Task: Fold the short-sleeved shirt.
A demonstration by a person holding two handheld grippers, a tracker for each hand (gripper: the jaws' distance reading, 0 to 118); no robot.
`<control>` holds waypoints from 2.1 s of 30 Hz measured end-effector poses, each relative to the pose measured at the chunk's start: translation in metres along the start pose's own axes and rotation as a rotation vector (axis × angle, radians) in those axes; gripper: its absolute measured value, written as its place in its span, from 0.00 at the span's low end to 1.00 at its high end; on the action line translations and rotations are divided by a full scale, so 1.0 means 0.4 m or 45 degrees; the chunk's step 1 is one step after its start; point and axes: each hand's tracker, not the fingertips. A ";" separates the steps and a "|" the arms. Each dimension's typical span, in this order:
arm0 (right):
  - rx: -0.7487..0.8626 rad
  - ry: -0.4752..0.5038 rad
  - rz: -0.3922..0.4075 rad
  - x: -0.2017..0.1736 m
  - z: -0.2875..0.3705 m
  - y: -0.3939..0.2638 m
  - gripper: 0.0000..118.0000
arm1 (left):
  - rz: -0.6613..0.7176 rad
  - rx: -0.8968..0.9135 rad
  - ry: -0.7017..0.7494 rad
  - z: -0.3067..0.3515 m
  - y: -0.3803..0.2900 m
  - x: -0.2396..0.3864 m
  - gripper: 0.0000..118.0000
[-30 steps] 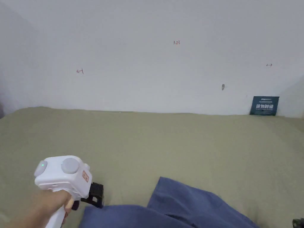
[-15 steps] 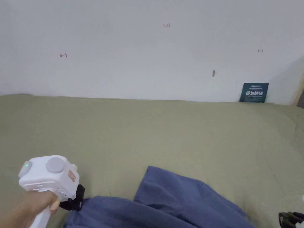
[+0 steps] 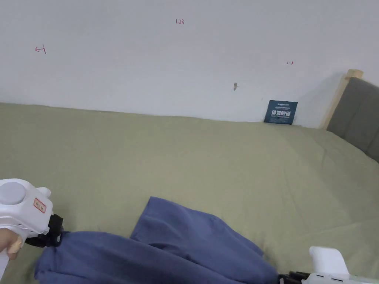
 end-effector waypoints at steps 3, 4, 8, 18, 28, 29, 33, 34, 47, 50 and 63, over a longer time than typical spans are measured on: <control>-0.020 0.012 -0.059 0.012 -0.007 0.008 0.01 | 0.040 0.127 0.001 0.028 -0.002 -0.007 0.02; -0.008 0.007 -0.060 0.011 -0.004 0.010 0.01 | 0.048 0.150 -0.022 0.042 -0.003 -0.006 0.02; 0.044 0.030 -0.057 0.007 0.020 0.059 0.01 | 0.009 0.189 -0.070 0.105 0.009 -0.002 0.02; 0.186 0.047 0.050 -0.064 0.044 0.322 0.01 | 0.014 0.539 -0.093 0.348 0.120 0.026 0.02; 0.356 0.035 0.151 -0.148 0.044 0.626 0.01 | -0.003 0.843 -0.021 0.545 0.234 0.025 0.02; 0.377 0.036 0.169 -0.155 0.041 0.655 0.01 | 0.001 0.827 -0.029 0.560 0.248 0.021 0.02; 0.410 0.052 0.157 -0.177 0.036 0.762 0.01 | 0.008 0.861 0.018 0.609 0.302 0.017 0.02; 0.417 0.045 0.155 -0.180 0.034 0.783 0.01 | 0.005 0.863 0.026 0.619 0.314 0.019 0.02; 0.413 0.062 0.167 -0.157 -0.042 0.803 0.01 | 0.019 0.868 0.042 0.583 0.295 0.003 0.02; 0.354 0.076 0.129 -0.120 -0.081 0.731 0.01 | 0.041 0.759 0.017 0.499 0.246 -0.018 0.02; 0.006 0.062 -0.007 0.028 -0.142 0.320 0.01 | 0.129 0.401 -0.066 0.236 -0.138 -0.099 0.02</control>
